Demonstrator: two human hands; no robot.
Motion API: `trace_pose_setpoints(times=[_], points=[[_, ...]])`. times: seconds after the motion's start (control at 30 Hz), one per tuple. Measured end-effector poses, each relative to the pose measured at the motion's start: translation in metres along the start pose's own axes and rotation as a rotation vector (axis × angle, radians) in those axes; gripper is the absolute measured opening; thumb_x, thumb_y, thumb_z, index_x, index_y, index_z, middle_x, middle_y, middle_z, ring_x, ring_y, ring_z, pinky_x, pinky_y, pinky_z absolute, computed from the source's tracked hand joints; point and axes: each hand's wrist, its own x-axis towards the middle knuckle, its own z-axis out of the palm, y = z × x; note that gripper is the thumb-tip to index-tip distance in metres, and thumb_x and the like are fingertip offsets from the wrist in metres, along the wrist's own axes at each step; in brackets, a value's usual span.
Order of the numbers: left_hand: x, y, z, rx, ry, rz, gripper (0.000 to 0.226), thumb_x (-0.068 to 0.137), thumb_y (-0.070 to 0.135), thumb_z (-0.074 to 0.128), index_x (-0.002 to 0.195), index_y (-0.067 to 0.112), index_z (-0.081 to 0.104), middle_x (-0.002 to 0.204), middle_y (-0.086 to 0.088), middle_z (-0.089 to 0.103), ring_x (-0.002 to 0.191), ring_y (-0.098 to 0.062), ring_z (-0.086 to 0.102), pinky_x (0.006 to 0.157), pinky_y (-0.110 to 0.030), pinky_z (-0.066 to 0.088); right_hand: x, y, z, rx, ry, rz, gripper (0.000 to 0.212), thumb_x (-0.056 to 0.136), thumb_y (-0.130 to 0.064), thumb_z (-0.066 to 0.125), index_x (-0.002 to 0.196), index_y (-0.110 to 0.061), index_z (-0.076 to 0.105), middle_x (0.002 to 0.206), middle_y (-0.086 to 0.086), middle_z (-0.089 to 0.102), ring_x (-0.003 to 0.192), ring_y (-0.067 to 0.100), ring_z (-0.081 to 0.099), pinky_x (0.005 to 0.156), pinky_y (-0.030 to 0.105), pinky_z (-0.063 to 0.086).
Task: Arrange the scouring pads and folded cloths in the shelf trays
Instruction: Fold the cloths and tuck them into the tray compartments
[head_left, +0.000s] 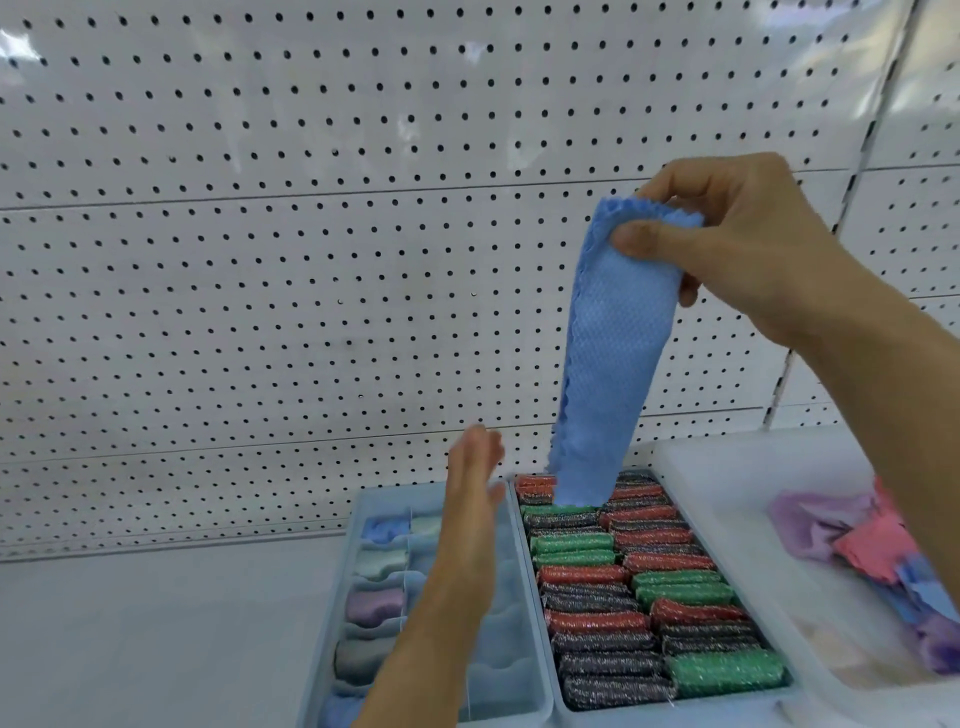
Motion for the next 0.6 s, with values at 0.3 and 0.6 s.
trace_pose_setpoints(times=[0.3, 0.6], points=[[0.013, 0.031, 0.044, 0.342, -0.279, 0.053, 0.04, 0.066, 0.034, 0.086, 0.095, 0.015, 0.067, 0.09, -0.001, 0.075, 0.084, -0.016, 0.072, 0.086, -0.046, 0.057, -0.002, -0.007, 0.0, 0.007, -0.145, 0.005, 0.005, 0.082, -0.012, 0.073, 0.081, -0.01, 0.069, 0.075, 0.014, 0.065, 0.059, 0.019, 0.051, 0.043, 0.026, 0.041], [0.013, 0.009, -0.021, 0.418, -0.608, -0.06, 0.082, 0.072, 0.065, 0.071, 0.141, 0.031, 0.043, 0.138, 0.014, 0.056, 0.129, -0.006, 0.05, 0.113, -0.037, 0.037, -0.01, 0.002, -0.013, -0.005, -0.253, 0.08, 0.007, 0.082, -0.013, 0.073, 0.081, -0.008, 0.068, 0.07, 0.003, 0.064, 0.058, 0.011, 0.052, 0.046, 0.022, 0.043]])
